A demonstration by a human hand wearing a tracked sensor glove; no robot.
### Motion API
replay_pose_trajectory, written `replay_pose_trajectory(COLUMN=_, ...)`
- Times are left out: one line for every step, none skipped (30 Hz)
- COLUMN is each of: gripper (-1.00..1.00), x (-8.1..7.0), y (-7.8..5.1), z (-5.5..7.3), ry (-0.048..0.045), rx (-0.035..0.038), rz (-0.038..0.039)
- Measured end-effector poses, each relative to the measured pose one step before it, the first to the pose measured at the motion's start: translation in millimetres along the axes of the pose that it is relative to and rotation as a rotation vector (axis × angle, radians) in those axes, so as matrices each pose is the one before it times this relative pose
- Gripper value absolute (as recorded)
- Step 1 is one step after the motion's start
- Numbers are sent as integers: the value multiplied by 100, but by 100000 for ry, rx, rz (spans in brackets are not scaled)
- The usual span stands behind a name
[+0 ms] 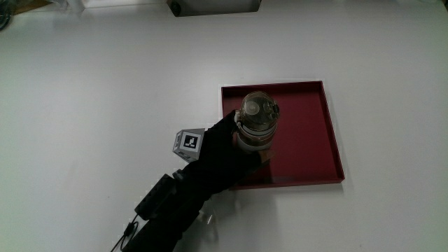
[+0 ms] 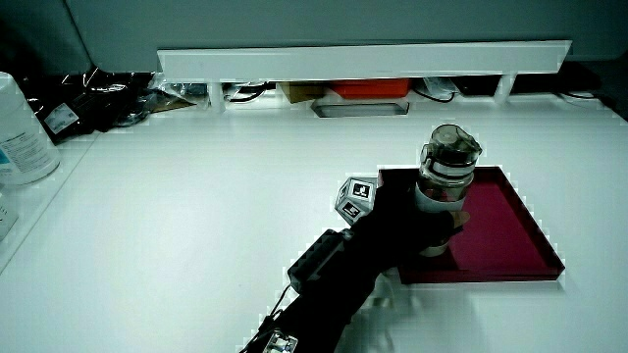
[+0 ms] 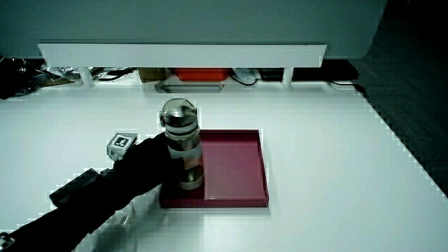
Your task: Place bottle
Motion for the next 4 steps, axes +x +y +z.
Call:
replay_pose_trajectory(gripper=-44, x=-75, y=19, z=229, ry=260, rx=-931, rz=-261)
replay_pose_trajectory(gripper=-50, x=-67, y=33, z=240, ry=-384, rx=-2224, rz=672)
replay_pose_trajectory(gripper=-56, x=-140, y=54, z=250, ry=-2819, rx=-1968, rz=-2105)
replay_pose_trajectory(gripper=-62, x=-222, y=21, z=300, ry=-4670, rx=-2972, rz=-1398)
